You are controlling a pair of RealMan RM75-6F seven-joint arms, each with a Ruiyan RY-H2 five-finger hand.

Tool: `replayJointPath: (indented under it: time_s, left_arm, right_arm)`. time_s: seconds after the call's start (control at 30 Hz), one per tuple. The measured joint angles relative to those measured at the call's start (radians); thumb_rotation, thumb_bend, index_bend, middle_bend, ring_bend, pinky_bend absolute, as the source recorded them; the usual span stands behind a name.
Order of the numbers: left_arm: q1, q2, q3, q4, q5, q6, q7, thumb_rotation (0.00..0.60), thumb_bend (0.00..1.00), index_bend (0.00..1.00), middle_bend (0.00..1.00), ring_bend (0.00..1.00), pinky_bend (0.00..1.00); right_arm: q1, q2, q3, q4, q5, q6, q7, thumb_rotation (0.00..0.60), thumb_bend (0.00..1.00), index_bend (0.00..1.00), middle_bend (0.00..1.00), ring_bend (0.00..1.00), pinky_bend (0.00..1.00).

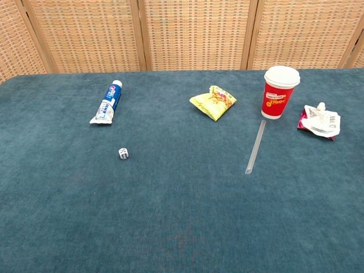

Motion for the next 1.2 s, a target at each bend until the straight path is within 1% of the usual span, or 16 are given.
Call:
replayJointPath:
  time_s: [0.1,0.2,0.23,0.33,0.4,0.6,0.77,0.93,1.0,1.2]
  left_arm:
    - [-0.014,0.0,-0.007,-0.029,-0.002,-0.018,0.003,0.6,0.08,0.14,0.0,0.0,0.0]
    - [-0.039,0.002,-0.022,-0.059,-0.003,-0.043,0.025,0.6,0.15,0.18,0.0,0.0,0.0]
    - [-0.052,0.003,-0.032,-0.074,-0.011,-0.061,0.039,0.6,0.18,0.2,0.0,0.0,0.0]
    - [-0.094,0.004,-0.062,-0.109,-0.047,-0.122,0.075,0.6,0.22,0.23,0.0,0.0,0.0]
    - [-0.123,0.003,-0.084,-0.128,-0.084,-0.163,0.103,0.6,0.23,0.24,0.0,0.0,0.0]
    - [-0.217,-0.036,-0.145,-0.183,-0.268,-0.284,0.243,0.6,0.24,0.32,0.0,0.0,0.0]
    - [-0.296,-0.097,-0.183,-0.206,-0.443,-0.341,0.386,0.6,0.24,0.35,0.0,0.0,0.0]
    - [-0.395,-0.196,-0.214,-0.198,-0.62,-0.356,0.563,0.6,0.25,0.43,0.0,0.0,0.0]
    - [-0.437,-0.241,-0.223,-0.183,-0.676,-0.354,0.624,0.6,0.25,0.45,0.0,0.0,0.0]
    - [-0.528,-0.345,-0.238,-0.12,-0.807,-0.335,0.748,0.6,0.25,0.48,0.0,0.0,0.0]
  right_arm:
    - [-0.001,0.002,0.002,-0.002,0.0,-0.001,0.006,0.6,0.09,0.07,0.0,0.0,0.0]
    - [-0.003,0.005,0.004,-0.004,-0.001,0.001,0.018,0.6,0.09,0.07,0.0,0.0,0.0]
    - [-0.003,0.007,0.005,-0.004,-0.001,0.002,0.023,0.6,0.09,0.07,0.0,0.0,0.0]
    - [-0.005,0.011,0.008,-0.005,-0.001,0.003,0.04,0.6,0.09,0.07,0.0,0.0,0.0]
    - [-0.006,0.014,0.01,-0.004,0.001,0.002,0.051,0.6,0.09,0.07,0.0,0.0,0.0]
    - [-0.009,0.022,0.017,-0.001,0.009,-0.002,0.084,0.6,0.09,0.07,0.0,0.0,0.0]
    - [-0.011,0.027,0.02,0.0,0.008,-0.001,0.105,0.6,0.09,0.08,0.0,0.0,0.0]
    - [-0.013,0.031,0.023,0.002,0.005,0.002,0.13,0.6,0.09,0.08,0.0,0.0,0.0]
    - [-0.014,0.033,0.024,0.002,0.005,0.002,0.139,0.6,0.09,0.08,0.0,0.0,0.0]
    - [-0.018,0.041,0.03,0.004,0.007,0.006,0.175,0.6,0.09,0.09,0.0,0.0,0.0]
